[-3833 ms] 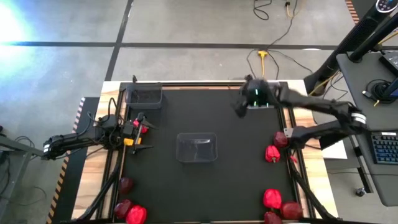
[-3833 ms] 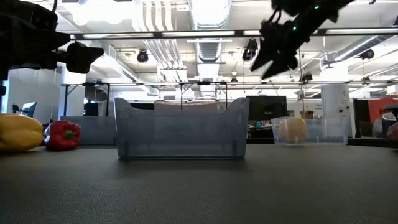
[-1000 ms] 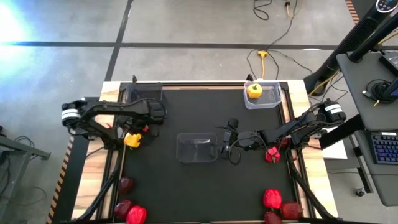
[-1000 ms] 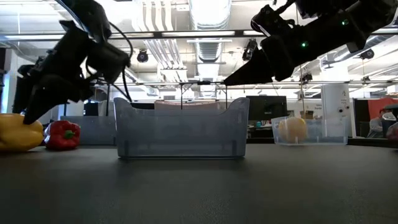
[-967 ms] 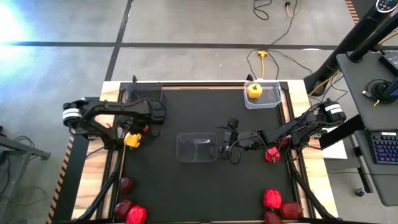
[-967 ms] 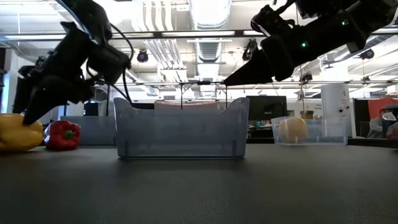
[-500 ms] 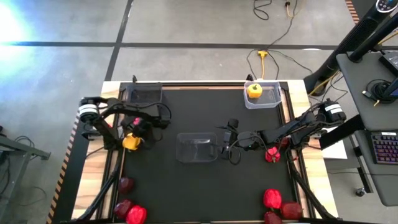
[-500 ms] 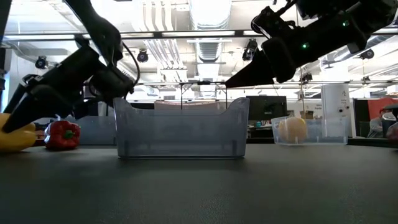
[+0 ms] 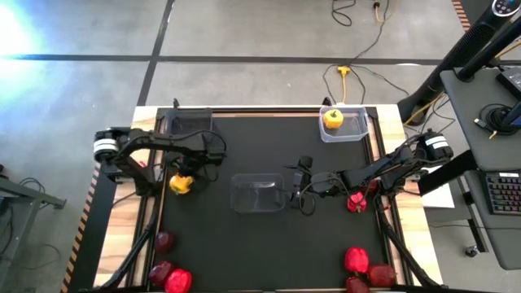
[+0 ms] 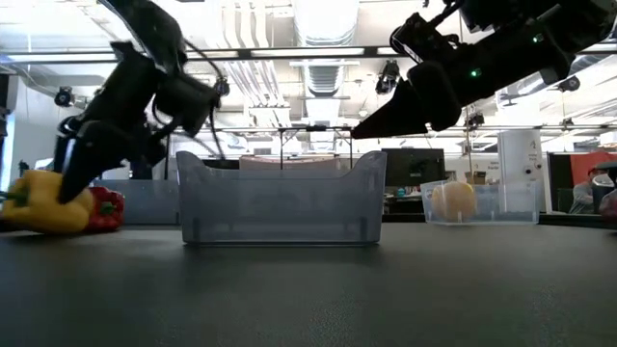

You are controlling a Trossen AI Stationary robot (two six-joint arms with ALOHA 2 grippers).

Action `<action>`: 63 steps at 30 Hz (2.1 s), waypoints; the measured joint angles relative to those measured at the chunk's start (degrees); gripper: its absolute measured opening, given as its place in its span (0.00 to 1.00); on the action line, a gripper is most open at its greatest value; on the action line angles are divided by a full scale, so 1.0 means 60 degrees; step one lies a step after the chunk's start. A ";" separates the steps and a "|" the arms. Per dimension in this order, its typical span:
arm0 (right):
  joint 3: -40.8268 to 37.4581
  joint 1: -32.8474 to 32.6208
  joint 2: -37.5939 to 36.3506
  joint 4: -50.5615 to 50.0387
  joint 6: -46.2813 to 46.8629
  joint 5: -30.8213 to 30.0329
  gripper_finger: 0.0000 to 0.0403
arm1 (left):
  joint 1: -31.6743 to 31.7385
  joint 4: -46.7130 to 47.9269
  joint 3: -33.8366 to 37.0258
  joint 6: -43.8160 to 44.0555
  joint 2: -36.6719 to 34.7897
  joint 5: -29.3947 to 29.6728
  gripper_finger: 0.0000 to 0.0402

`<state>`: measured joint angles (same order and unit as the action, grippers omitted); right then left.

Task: Sort produce into baskets
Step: Put the yellow bell pepper into the transparent bin

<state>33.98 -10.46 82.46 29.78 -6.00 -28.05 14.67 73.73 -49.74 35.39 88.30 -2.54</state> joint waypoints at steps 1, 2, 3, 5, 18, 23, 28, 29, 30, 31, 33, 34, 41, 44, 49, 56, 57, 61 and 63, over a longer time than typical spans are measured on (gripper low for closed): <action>-0.0013 0.0000 0.0000 -0.0019 0.0000 0.0000 0.93 | -0.0087 -0.0206 0.0000 0.0087 -0.0221 0.0053 0.85; -0.0026 0.0000 0.0000 -0.0019 0.0000 0.0000 0.93 | -0.0167 -0.0452 0.0000 0.0164 -0.0430 0.0056 0.85; -0.0042 0.0000 0.0003 -0.0025 -0.0003 0.0000 0.93 | -0.0249 -0.0635 0.0001 0.0265 -0.0617 0.0057 0.85; -0.0055 0.0000 0.0004 -0.0040 -0.0004 0.0000 0.93 | -0.0383 -0.0764 0.0038 0.0560 -0.0972 0.0054 0.85; -0.0077 0.0000 0.0007 -0.0095 0.0113 0.0000 0.93 | -0.1549 -0.0639 0.0186 0.3482 -0.2510 0.0086 0.85; -0.0077 0.0000 0.0007 -0.0127 0.0109 0.0000 0.93 | -0.2251 -0.0114 0.0189 0.5389 -0.2711 0.0373 0.85; -0.0080 0.0000 0.0007 -0.0411 0.0273 0.0000 0.93 | -0.2920 0.0086 0.0342 0.6634 -0.2648 0.0623 0.85; -0.0080 0.0000 0.0007 -0.0442 0.0270 0.0000 0.93 | -0.3002 -0.0098 0.0383 0.6819 -0.2645 0.0778 0.85; -0.0080 0.0000 0.0007 -0.0449 0.0270 0.0000 0.93 | -0.3026 -0.0346 0.0440 0.6940 -0.2649 0.0876 0.85; -0.0082 0.0000 0.0007 -0.0449 0.0270 0.0000 0.93 | -0.3032 -0.0591 0.0521 0.7027 -0.2649 0.1021 0.85; -0.0084 0.0000 0.0007 -0.0480 0.0270 0.0003 0.93 | -0.3039 -0.1033 0.0733 0.7189 -0.2652 0.1108 0.85; -0.0080 0.0000 0.0007 -0.0529 0.0267 0.0003 0.93 | -0.3052 -0.1187 0.0873 0.7284 -0.2653 0.1100 0.85; -0.0222 0.0021 0.0007 -0.0762 0.0320 0.0004 0.93 | -0.3794 -0.1444 0.1711 0.8656 -0.2666 0.1415 0.86; -0.0233 0.0067 0.0007 -0.0747 0.0323 0.0036 0.93 | -0.4079 -0.1938 0.2128 0.9204 -0.2704 0.1666 0.86; -0.0233 0.0193 0.0007 -0.0711 0.0321 0.0468 0.93 | -0.4231 -0.2538 0.2610 0.9520 -0.2700 0.1846 0.86; -0.0237 0.0251 0.0007 -0.0698 0.0276 0.0597 0.93 | -0.4218 -0.2875 0.2423 0.8697 -0.2644 0.2177 0.78; -0.0237 0.0251 0.0007 -0.0694 0.0233 0.0599 0.93 | -0.4217 -0.2861 0.2288 0.8462 -0.2634 0.2122 0.76; -0.0237 0.0251 0.0007 -0.0671 0.0084 0.0474 0.93 | -0.4224 -0.2145 0.1262 0.7410 -0.2642 0.2097 0.73; -0.0237 0.0239 -0.0019 -0.0686 -0.0048 0.0253 0.93 | -0.4224 -0.1824 0.0502 0.6670 -0.2642 0.2513 0.73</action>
<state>32.56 -9.03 82.34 25.67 -6.29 -26.54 -10.68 62.78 -46.73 75.41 72.44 12.54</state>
